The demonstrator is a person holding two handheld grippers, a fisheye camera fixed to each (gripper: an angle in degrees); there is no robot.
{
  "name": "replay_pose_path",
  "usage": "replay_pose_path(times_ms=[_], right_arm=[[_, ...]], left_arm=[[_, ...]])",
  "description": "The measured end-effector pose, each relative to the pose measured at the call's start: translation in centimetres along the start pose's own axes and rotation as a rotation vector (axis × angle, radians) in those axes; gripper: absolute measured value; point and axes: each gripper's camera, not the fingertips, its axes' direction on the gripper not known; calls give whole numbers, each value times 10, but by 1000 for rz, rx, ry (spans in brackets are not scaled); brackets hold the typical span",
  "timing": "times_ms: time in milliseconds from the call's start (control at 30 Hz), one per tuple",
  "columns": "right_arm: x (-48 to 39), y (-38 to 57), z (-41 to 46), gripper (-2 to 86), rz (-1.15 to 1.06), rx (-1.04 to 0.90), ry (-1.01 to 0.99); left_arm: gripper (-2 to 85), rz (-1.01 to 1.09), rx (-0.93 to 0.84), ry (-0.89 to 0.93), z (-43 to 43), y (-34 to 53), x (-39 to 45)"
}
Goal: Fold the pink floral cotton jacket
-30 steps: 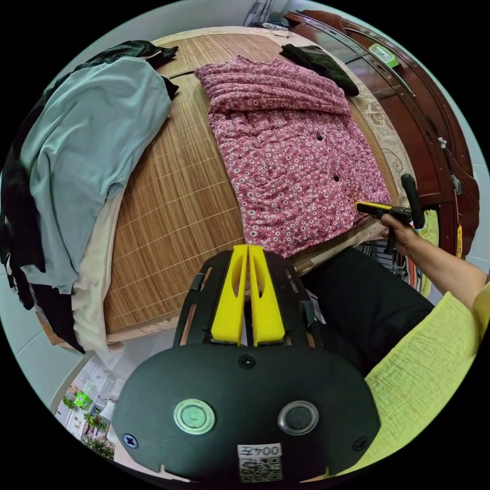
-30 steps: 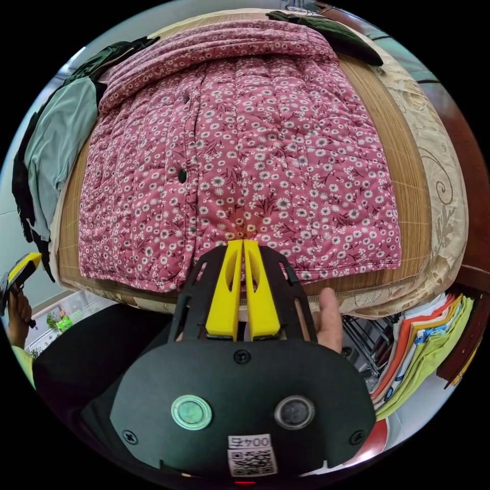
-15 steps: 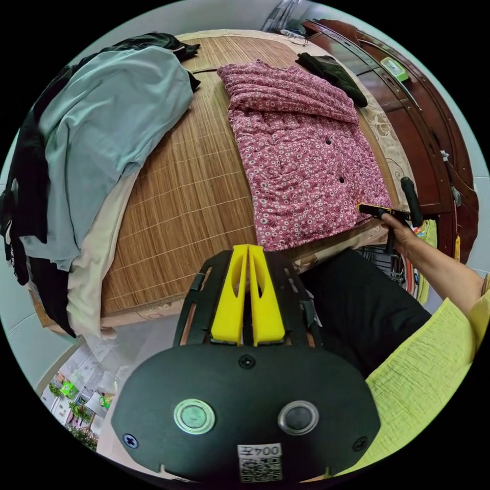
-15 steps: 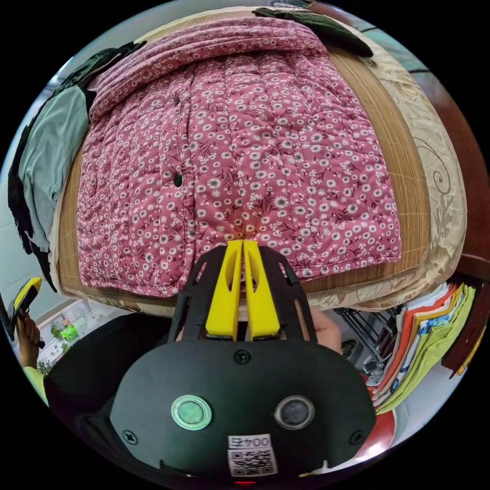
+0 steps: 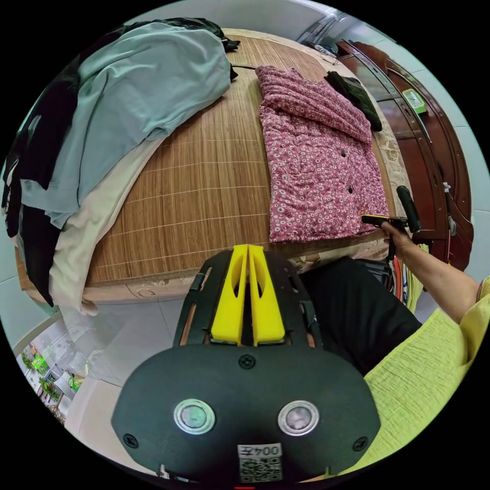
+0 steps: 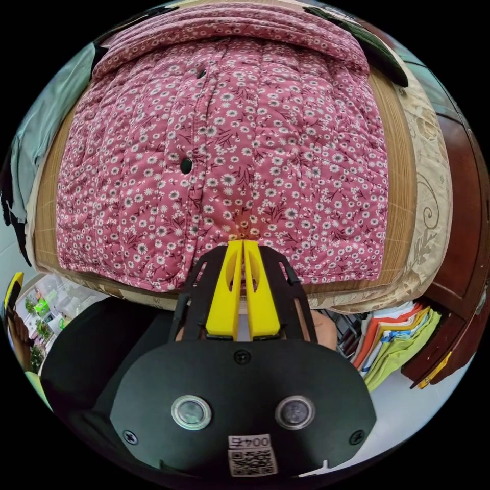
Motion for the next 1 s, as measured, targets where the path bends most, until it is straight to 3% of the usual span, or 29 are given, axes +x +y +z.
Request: replay_pose_path(times_ms=[233, 433, 500, 600, 767, 1000], right_arm=[[21, -6, 13, -7, 65, 24, -47], [41, -16, 27, -1, 89, -7, -82], [51, -16, 30, 8, 71, -3, -120], [85, -6, 31, 42, 69, 53, -273], [156, 38, 66, 73, 119, 81, -839], [162, 46, 148, 140, 185, 10, -1137]], left_arm=[[2, -14, -37, 133, 48, 3, -25], [13, -11, -154, 429, 114, -10, -29], [19, -102, -193, 605, 146, -11, -32], [22, -242, -220, 813, 189, -5, -30], [21, -380, -194, 924, 245, 7, -10], [35, -595, -82, 1031, 303, 32, 21]])
